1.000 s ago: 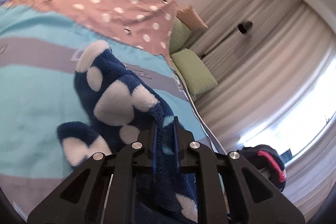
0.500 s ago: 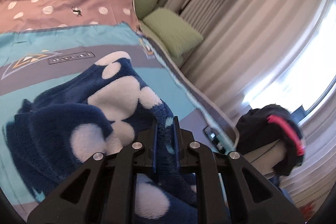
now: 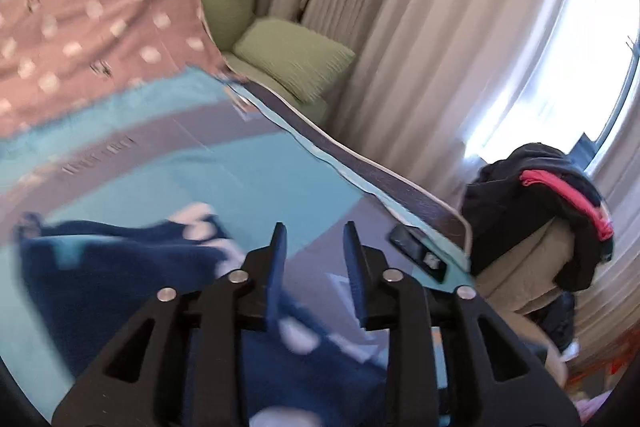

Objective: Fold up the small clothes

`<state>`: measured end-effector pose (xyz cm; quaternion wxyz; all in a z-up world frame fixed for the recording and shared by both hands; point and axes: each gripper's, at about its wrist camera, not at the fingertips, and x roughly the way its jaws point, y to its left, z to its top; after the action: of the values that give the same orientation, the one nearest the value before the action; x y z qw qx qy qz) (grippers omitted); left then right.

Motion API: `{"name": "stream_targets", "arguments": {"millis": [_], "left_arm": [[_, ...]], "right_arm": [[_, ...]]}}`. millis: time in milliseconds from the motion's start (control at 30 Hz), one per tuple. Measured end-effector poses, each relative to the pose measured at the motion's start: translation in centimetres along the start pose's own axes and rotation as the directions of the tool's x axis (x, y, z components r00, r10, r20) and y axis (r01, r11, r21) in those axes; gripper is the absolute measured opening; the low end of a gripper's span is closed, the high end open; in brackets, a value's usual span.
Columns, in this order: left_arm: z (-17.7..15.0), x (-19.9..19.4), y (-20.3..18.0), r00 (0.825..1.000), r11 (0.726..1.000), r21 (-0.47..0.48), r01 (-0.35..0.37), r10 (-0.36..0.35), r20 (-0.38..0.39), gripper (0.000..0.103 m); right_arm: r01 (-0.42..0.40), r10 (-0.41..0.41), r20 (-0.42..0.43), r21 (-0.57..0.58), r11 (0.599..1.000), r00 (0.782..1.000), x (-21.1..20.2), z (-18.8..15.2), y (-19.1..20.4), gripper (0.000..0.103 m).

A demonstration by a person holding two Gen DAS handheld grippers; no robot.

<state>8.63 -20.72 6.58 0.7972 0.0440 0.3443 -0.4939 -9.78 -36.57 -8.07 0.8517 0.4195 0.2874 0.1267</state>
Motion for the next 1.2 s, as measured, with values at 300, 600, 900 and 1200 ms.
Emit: {"name": "stream_targets", "arguments": {"millis": [300, 600, 900, 1200], "left_arm": [[-6.7, -4.6, 5.9, 0.963, 0.963, 0.04, -0.265, 0.266, -0.034, 0.04], [-7.8, 0.7, 4.0, 0.941, 0.935, 0.204, -0.291, 0.318, -0.114, 0.04], [-8.7, 2.7, 2.2, 0.936, 0.912, 0.282, -0.297, 0.336, -0.103, 0.041], [-9.2, 3.8, 2.3, 0.925, 0.895, 0.312, -0.319, 0.366, -0.101, 0.042]], "right_arm": [[0.079, -0.079, -0.009, -0.048, 0.996, 0.997, -1.8, -0.4, -0.3, 0.051], [0.201, -0.173, 0.141, -0.215, 0.956, 0.975, -5.1, 1.5, 3.1, 0.056], [0.331, -0.333, -0.005, -0.096, 0.939, 0.943, -1.5, -0.6, -1.2, 0.019], [0.364, -0.361, 0.048, -0.149, 0.919, 0.931, -3.1, 0.5, 1.2, 0.035]]}}
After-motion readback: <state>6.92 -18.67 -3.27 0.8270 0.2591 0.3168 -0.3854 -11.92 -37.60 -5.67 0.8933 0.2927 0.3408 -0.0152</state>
